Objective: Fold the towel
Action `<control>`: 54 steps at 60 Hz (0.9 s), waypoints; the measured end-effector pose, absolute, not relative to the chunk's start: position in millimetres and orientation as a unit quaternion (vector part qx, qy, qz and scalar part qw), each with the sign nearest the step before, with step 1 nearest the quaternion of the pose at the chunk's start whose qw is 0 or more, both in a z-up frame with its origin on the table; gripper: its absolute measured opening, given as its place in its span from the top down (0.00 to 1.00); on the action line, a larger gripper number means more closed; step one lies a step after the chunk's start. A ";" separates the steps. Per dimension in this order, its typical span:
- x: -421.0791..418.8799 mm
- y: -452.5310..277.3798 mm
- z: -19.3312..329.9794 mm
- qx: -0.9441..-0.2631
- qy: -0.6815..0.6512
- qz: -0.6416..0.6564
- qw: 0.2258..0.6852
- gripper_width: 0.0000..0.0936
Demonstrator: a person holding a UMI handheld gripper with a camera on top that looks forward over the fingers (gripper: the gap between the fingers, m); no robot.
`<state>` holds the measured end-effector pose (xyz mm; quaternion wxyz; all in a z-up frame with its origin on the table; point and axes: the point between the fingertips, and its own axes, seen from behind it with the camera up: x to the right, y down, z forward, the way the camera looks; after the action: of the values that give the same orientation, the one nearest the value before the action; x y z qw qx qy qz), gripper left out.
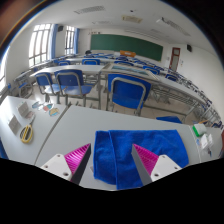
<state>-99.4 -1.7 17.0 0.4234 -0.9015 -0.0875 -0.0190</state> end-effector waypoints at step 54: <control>-116.1 18.0 92.1 -0.893 -0.017 0.177 0.414 0.93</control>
<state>-116.1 18.0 92.1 0.4136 -0.8930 -0.0169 0.1769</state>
